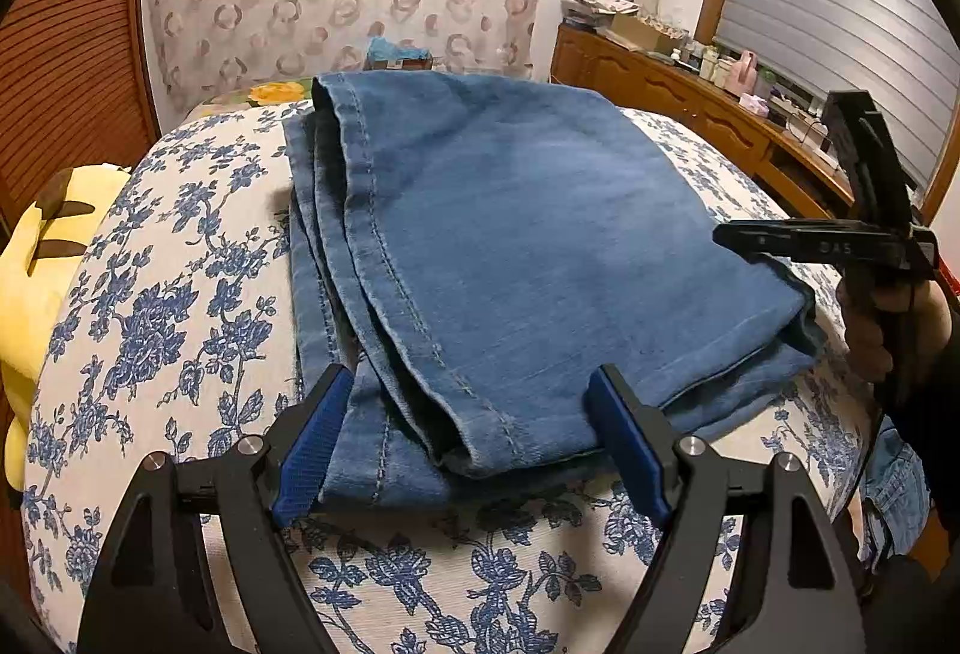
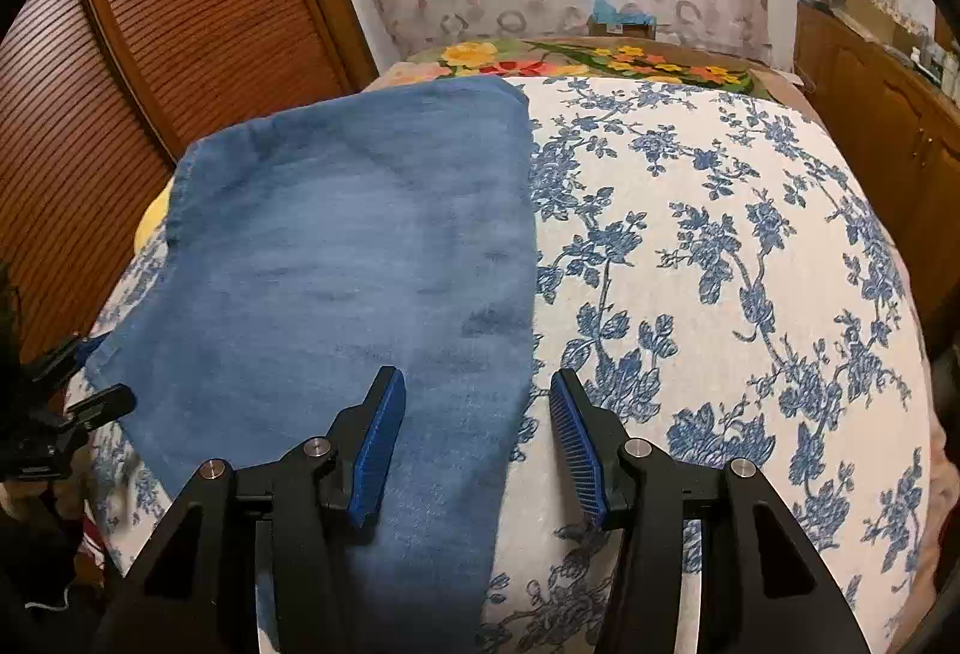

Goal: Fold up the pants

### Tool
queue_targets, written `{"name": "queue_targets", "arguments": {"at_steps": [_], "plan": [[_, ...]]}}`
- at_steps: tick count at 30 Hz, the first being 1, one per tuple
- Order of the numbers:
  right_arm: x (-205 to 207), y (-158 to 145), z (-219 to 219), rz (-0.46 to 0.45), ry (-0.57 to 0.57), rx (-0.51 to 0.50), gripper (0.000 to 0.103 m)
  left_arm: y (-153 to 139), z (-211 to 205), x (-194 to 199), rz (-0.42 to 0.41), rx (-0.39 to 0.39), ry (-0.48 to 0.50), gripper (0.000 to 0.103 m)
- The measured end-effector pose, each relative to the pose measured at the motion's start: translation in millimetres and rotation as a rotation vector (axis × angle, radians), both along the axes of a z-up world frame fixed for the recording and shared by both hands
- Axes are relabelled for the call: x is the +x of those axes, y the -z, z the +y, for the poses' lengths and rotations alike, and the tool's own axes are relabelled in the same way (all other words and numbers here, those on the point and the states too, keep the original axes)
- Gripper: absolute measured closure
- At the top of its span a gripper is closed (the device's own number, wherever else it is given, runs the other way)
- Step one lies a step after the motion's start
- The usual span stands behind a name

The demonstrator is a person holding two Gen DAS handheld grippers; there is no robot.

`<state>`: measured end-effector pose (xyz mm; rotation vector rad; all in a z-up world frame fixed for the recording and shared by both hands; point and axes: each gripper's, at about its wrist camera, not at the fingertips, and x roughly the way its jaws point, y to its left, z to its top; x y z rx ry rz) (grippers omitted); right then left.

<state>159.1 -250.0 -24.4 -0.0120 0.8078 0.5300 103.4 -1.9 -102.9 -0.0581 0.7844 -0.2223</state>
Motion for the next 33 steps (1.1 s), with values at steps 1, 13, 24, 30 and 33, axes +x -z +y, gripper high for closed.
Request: {"name": "queue_targets", "arguments": {"at_steps": [1, 13, 24, 30, 33], "plan": [[-2.7, -0.1, -0.3, -0.001, -0.001, 0.002, 0.050, 0.4, 0.0, -0.1, 0.001, -0.001, 0.000, 0.022], [-16.9, 4.2, 8.5, -0.002, -0.039, 0.016, 0.062, 3.1, 1.8, 0.8, 0.001, -0.013, -0.003, 0.022], [-39.3, -37.4, 9.8, -0.118, -0.059, 0.092, 0.097, -0.5, 5.5, -2.6, 0.009, -0.014, -0.009, 0.022], [-62.8, -76.6, 42.9, -0.200, -0.161, 0.086, 0.098, -13.8, 23.8, -14.5, -0.023, -0.024, -0.049, 0.022], [-75.4, -90.2, 69.2, -0.233, -0.230, 0.076, 0.098, -21.7, 36.6, -21.9, -0.043, -0.028, -0.075, 0.022]]}}
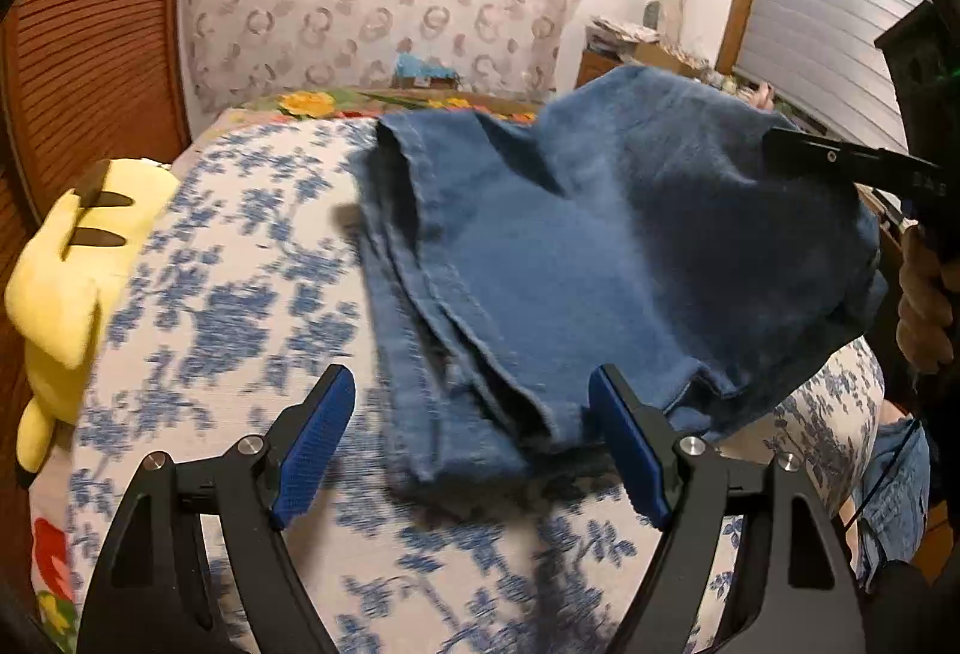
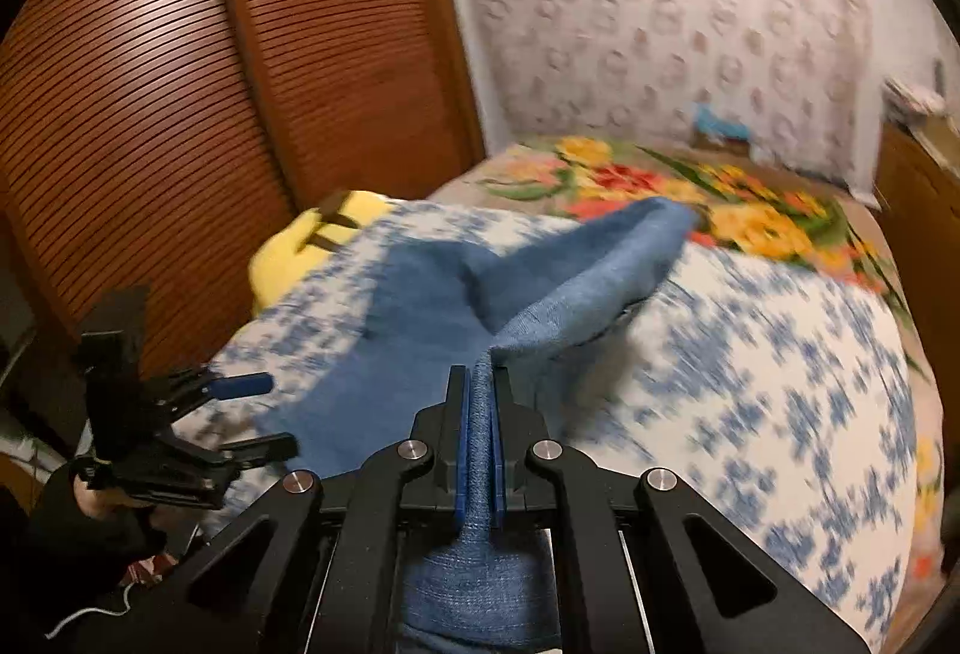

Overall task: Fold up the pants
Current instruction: 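Grasp the folded jeans edge with the right tool and lift it over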

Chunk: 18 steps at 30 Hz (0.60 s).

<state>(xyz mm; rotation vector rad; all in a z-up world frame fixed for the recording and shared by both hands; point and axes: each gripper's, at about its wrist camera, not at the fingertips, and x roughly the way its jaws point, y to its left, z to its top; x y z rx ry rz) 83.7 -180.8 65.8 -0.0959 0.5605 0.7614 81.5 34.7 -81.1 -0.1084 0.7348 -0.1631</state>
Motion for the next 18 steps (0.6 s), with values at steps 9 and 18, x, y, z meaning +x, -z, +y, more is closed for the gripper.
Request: {"name": "queue_targets", "arguments": {"at_steps": [9, 18], "plan": [[-8.1, -2.5, 60.8, -0.026, -0.126, -0.031, 0.098, -9.9, 38.9, -18.6, -0.032, -0.007, -0.076, 0.022], [7.8, 8.8, 90.7, 0.002, -0.185, -0.053, 0.098, -9.3, 64.0, -29.9, -0.041, -0.015, -0.134, 0.022]]}}
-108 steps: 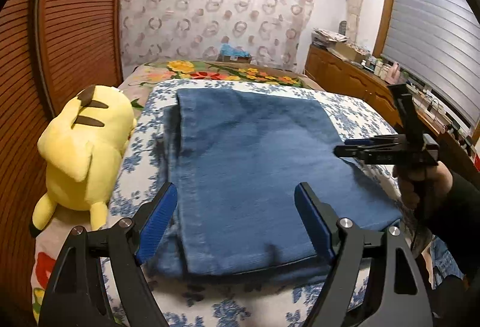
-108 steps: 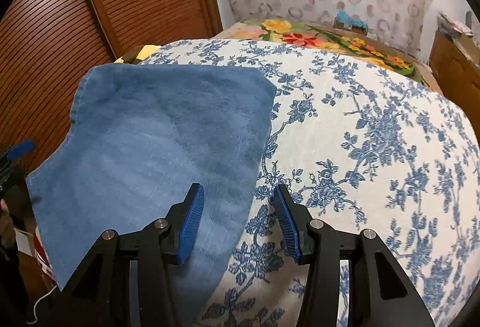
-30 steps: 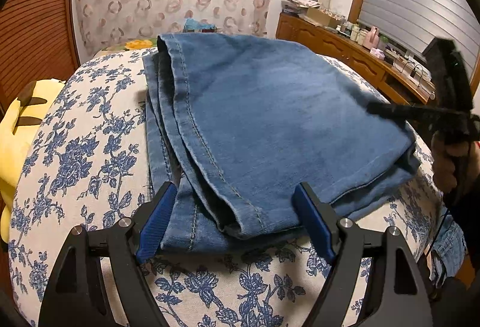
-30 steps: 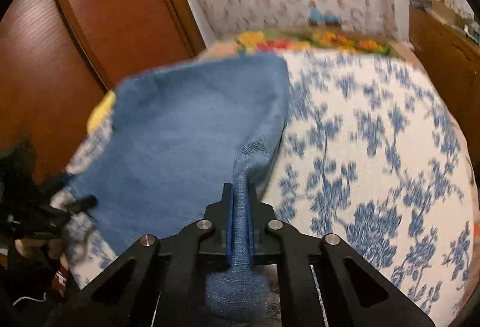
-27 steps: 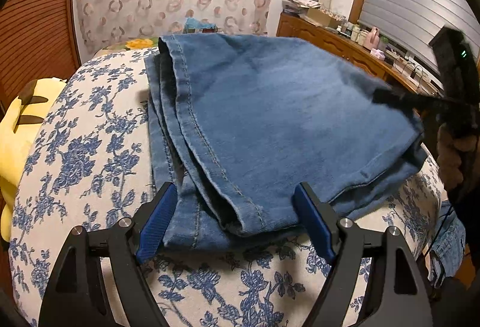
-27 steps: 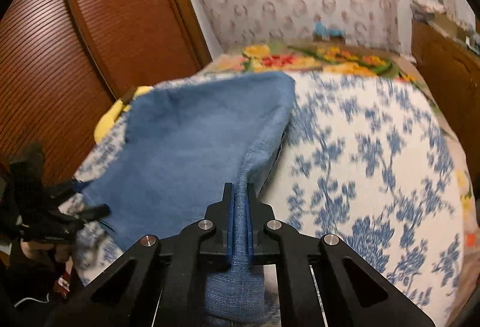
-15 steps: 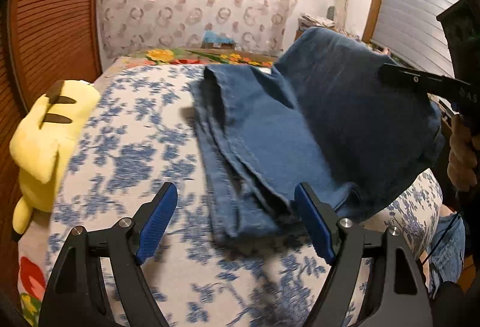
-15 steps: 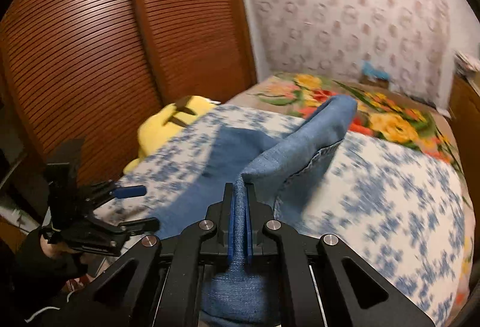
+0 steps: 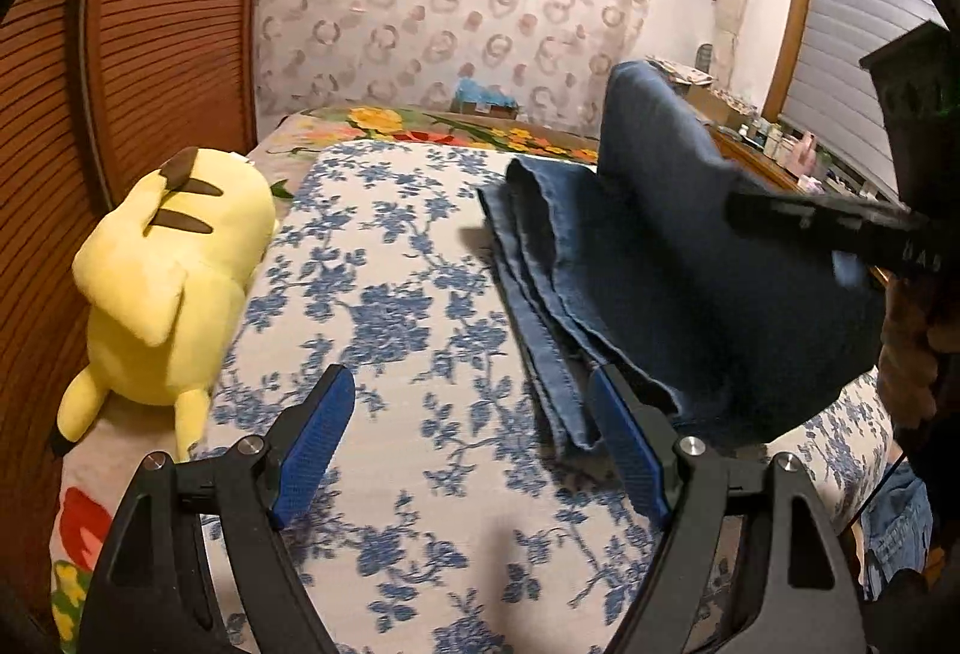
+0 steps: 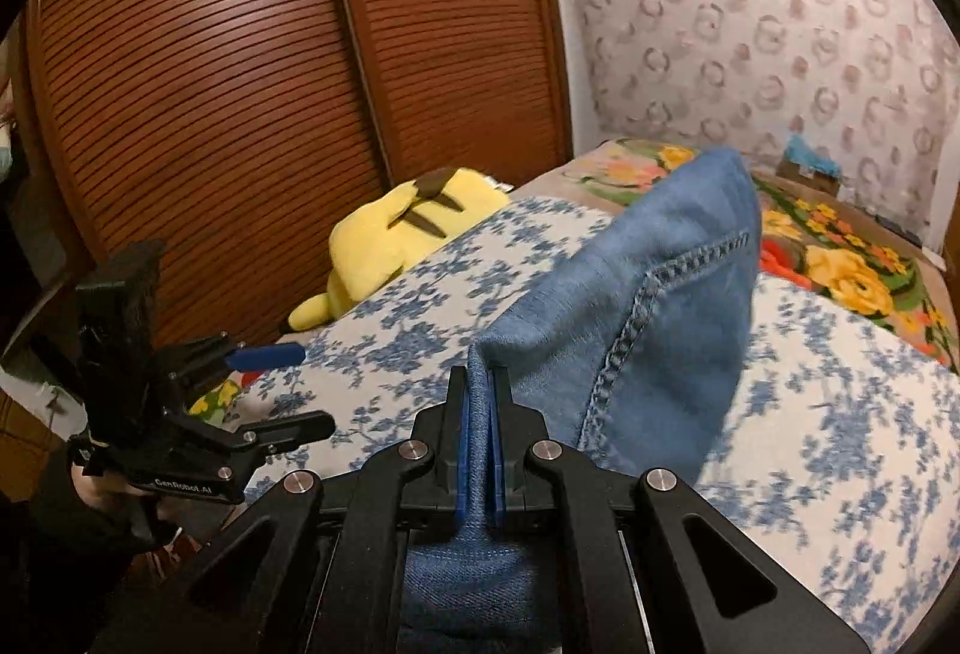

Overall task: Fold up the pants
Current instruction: 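Grasp the folded jeans edge with the right tool and lift it over, then lay the lifted jeans half over the stack and open the right tool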

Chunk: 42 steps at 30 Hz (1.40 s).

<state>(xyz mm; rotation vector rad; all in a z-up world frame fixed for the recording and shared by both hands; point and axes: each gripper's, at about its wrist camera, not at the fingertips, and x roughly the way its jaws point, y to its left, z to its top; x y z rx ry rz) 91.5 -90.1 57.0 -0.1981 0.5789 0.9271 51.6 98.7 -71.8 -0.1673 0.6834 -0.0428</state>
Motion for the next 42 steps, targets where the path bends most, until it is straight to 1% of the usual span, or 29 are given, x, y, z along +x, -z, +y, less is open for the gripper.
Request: {"name": "queue_targets", "arguments": {"at_steps": [8, 11, 14, 22, 24, 25, 28, 30, 32, 36, 37, 42], "plan": [[8.1, 35.8, 39.7, 0.073, -0.064, -0.078, 0.098, 1.9, 14.7, -5.1, 0.001, -0.006, -0.030, 0.022], [9.1, 43.6, 50.4, 0.067, -0.072, -0.114, 0.098, 0.9, 17.3, -6.0, -0.002, -0.006, -0.039, 0.022], [11.6, 43.7, 53.1, 0.071, -0.067, -0.120, 0.098, 2.1, 21.7, -6.8, -0.008, -0.002, -0.057, 0.022], [5.2, 45.1, 62.6, 0.047, -0.055, -0.134, 0.097, 2.7, 23.7, -6.2, -0.008, -0.008, -0.057, 0.022], [0.7, 44.1, 58.2, 0.047, -0.048, -0.134, 0.097, 3.1, 23.9, -6.3, -0.007, -0.008, -0.057, 0.022], [-0.9, 42.7, 58.2, 0.044, -0.043, -0.135, 0.094, 3.1, 23.8, -6.3, -0.008, -0.009, -0.057, 0.022], [-9.2, 31.7, 54.0, 0.028, -0.049, -0.119, 0.089, 1.7, 22.6, -5.7, -0.011, -0.010, -0.052, 0.022], [-15.6, 22.0, 49.8, 0.006, -0.052, -0.108, 0.084, -0.8, 20.3, -4.8, -0.017, -0.011, -0.046, 0.022], [-19.3, 12.5, 43.3, -0.025, -0.040, -0.104, 0.068, -4.3, 14.0, -3.9, -0.026, 0.007, -0.043, 0.022], [-17.8, 0.8, 24.0, -0.067, 0.007, -0.101, 0.062, -11.8, 2.0, 0.2, -0.037, 0.016, -0.009, 0.022], [-15.4, -1.3, 19.0, -0.076, 0.026, -0.104, 0.059, -13.8, -1.4, 1.7, -0.039, 0.017, -0.001, 0.022], [3.0, -2.2, -0.7, -0.089, 0.092, -0.123, 0.049, -23.0, -21.6, 16.1, -0.048, -0.002, 0.064, 0.022]]}}
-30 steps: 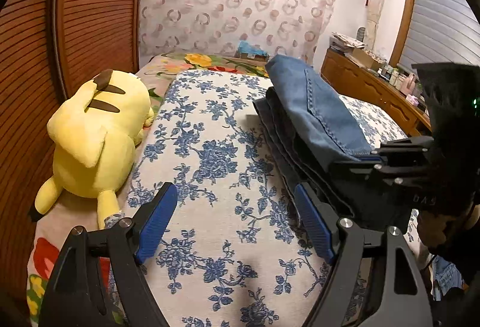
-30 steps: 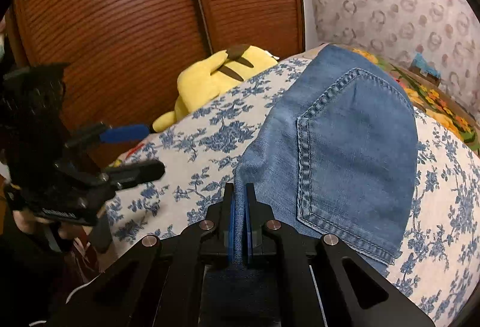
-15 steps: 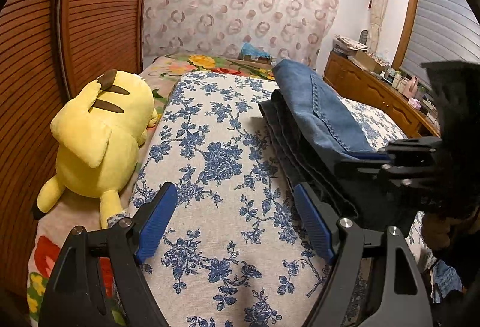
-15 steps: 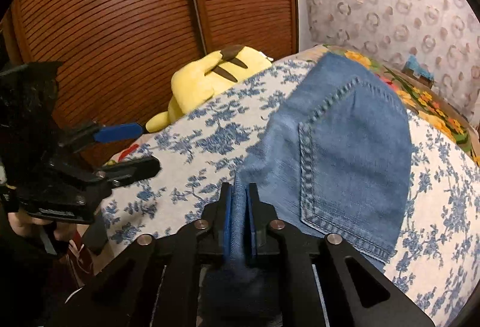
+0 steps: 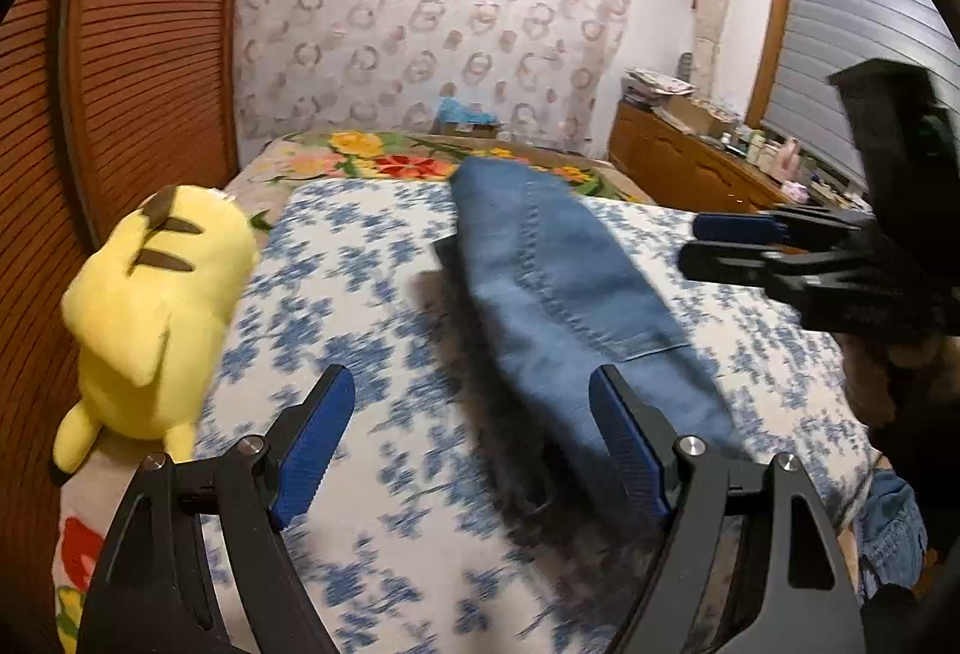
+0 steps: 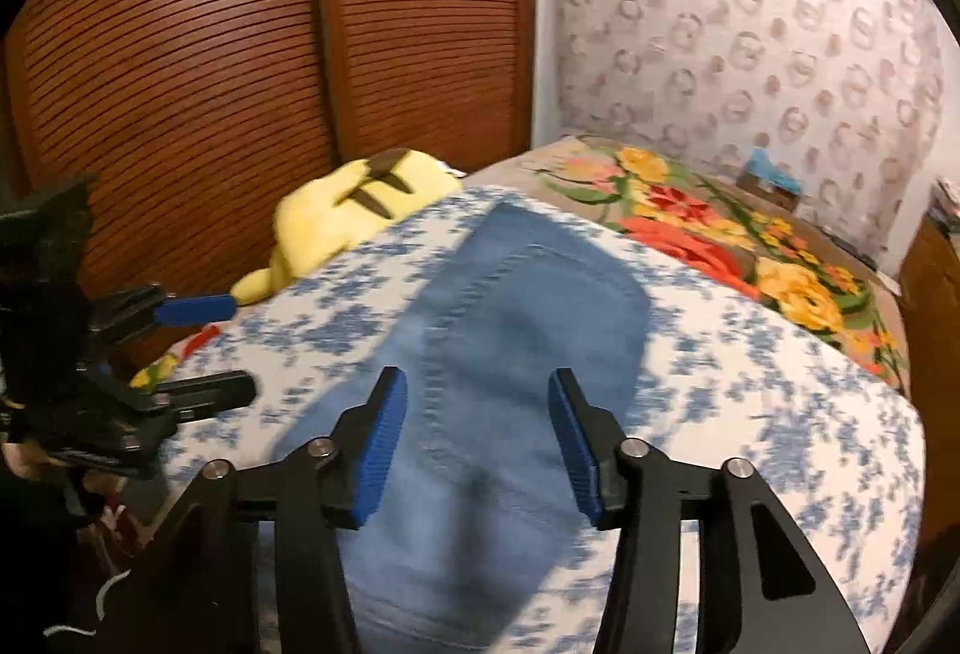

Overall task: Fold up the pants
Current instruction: 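Lay the lifted jeans half over the stack and open the right tool, then grasp the folded jeans end with the left tool and lift it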

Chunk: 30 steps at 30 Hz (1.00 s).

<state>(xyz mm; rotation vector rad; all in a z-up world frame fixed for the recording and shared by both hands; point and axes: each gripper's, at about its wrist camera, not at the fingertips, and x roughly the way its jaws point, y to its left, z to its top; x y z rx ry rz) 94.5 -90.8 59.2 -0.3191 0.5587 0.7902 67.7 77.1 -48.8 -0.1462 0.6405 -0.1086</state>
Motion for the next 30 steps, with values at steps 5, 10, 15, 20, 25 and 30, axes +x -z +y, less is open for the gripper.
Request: {"name": "queue_targets", "arguments": {"at_steps": [5, 10, 15, 20, 25, 30], "plan": [[31.2, 5.4, -1.2, 0.028, 0.037, -0.022, 0.044, 2.3, -17.6, 21.6, 0.022, -0.025, 0.063, 0.022], [59.5, 10.0, 5.1, 0.056, 0.047, -0.023, 0.042, 15.2, -26.0, 40.3, 0.071, -0.014, 0.070, 0.022], [91.9, 14.7, 13.7, 0.095, 0.030, -0.015, 0.041, 32.5, -25.9, 51.7, 0.127, -0.001, 0.056, 0.022], [129.2, 24.0, 22.4, 0.140, 0.023, 0.009, 0.038, 48.3, -21.1, 56.9, 0.173, 0.001, 0.043, 0.022], [155.7, 35.8, 31.7, 0.236, -0.006, 0.027, 0.038, 55.2, -20.0, 56.0, 0.186, -0.008, 0.044, 0.025], [175.8, 48.8, 42.4, 0.308, -0.037, 0.052, 0.038, 55.3, -19.8, 55.3, 0.198, -0.079, 0.093, 0.047]]}}
